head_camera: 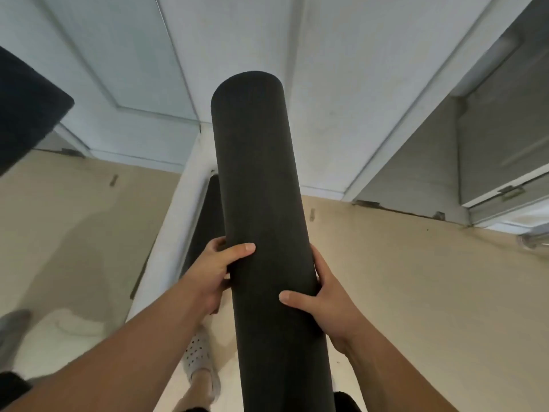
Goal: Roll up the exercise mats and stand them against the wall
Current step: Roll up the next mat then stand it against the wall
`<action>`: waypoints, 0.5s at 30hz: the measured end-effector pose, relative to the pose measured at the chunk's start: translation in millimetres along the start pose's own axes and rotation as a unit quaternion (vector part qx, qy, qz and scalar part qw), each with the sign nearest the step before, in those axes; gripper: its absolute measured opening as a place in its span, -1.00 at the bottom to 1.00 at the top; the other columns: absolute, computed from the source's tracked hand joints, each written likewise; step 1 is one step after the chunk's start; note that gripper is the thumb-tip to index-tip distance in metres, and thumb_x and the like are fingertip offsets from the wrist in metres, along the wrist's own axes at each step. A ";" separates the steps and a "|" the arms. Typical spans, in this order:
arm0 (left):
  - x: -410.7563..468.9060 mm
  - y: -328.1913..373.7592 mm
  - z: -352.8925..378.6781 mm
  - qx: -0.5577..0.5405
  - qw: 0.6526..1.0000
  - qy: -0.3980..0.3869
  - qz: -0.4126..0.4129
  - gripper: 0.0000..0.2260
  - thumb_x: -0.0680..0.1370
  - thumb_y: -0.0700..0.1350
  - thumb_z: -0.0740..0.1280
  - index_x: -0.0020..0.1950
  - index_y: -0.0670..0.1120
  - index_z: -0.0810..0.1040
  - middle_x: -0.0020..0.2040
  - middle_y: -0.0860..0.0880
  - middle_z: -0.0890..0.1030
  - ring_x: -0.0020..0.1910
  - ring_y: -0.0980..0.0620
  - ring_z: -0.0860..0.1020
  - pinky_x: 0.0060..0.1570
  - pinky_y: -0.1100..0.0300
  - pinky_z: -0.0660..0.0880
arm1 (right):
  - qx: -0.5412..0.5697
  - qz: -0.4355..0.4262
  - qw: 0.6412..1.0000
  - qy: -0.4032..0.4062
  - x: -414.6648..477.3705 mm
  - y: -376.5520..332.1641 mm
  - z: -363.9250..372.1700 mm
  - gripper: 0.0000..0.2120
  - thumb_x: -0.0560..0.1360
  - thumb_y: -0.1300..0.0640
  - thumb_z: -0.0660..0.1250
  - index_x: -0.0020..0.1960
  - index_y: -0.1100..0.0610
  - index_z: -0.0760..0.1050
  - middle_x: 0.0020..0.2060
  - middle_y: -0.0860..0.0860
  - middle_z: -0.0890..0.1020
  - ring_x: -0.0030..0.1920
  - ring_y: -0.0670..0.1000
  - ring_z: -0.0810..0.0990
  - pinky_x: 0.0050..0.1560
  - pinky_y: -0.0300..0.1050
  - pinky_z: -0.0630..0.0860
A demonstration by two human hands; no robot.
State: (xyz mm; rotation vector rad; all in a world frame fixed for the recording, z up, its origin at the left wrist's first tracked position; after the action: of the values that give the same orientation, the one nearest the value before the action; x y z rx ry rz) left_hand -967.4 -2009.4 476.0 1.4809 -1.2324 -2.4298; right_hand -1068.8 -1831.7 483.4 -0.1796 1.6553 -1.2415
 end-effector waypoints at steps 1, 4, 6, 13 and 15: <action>29.6 -6.0 -8.5 0.005 1.000 0.001 -0.003 -0.05 0.08 0.07 0.67 0.42 0.06 0.38 0.29 -0.02 0.57 0.25 -0.10 0.53 0.32 -0.13 0.46 | 0.010 0.003 1.000 0.008 26.8 14.6 2.8 -0.08 0.34 0.08 0.69 0.50 -0.36 0.27 0.27 -0.23 0.62 0.21 -0.10 0.66 0.06 -0.16 0.66; 113.6 -39.1 -36.2 0.001 0.999 0.029 -0.015 -0.14 0.20 -0.01 0.68 0.41 0.08 0.36 0.26 -0.04 0.58 0.20 -0.10 0.57 0.15 -0.04 0.54 | 0.041 0.021 0.999 0.028 106.9 72.1 8.6 -0.09 0.33 0.16 0.69 0.47 -0.36 0.31 0.19 -0.24 0.67 0.15 -0.12 0.69 0.02 -0.14 0.68; 167.4 -73.2 -53.3 -0.013 0.998 0.055 -0.032 -0.20 0.24 -0.03 0.62 0.41 0.06 0.35 0.22 -0.05 0.59 0.15 -0.08 0.58 -0.04 0.07 0.53 | 0.050 0.035 0.998 0.033 157.1 117.5 11.8 -0.09 0.33 0.15 0.70 0.47 -0.36 0.31 0.19 -0.25 0.67 0.15 -0.12 0.69 0.04 -0.13 0.68; 331.6 -225.2 -88.7 0.008 0.991 0.089 -0.097 -0.52 0.51 -0.09 0.50 0.36 0.09 0.39 0.11 0.02 0.64 0.05 0.02 0.61 -0.14 0.15 0.48 | 0.051 0.081 0.994 0.052 283.5 285.9 -12.0 -0.15 0.36 0.14 0.68 0.41 -0.41 0.32 0.16 -0.30 0.67 0.13 -0.18 0.69 0.06 -0.16 0.67; 366.2 -266.8 -94.0 0.024 0.989 0.081 -0.119 -0.52 0.51 -0.08 0.49 0.38 0.07 0.42 0.14 0.02 0.66 0.09 0.01 0.62 -0.09 0.13 0.50 | 0.042 0.094 0.993 0.057 304.6 325.2 -19.5 -0.13 0.37 0.16 0.67 0.48 -0.34 0.32 0.20 -0.26 0.67 0.17 -0.14 0.68 0.14 -0.07 0.68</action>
State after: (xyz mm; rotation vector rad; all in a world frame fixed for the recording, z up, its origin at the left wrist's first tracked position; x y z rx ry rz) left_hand -1001.7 -2034.3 15.2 1.8963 -1.1494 -2.3702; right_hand -1091.4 -1860.7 38.9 0.0981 1.6717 -1.1924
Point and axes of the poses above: each hand's wrist, its own x-axis towards the middle knuckle, its own z-axis out of the palm, y = z × x, the point moved 10 cm from there along x, towards the middle knuckle
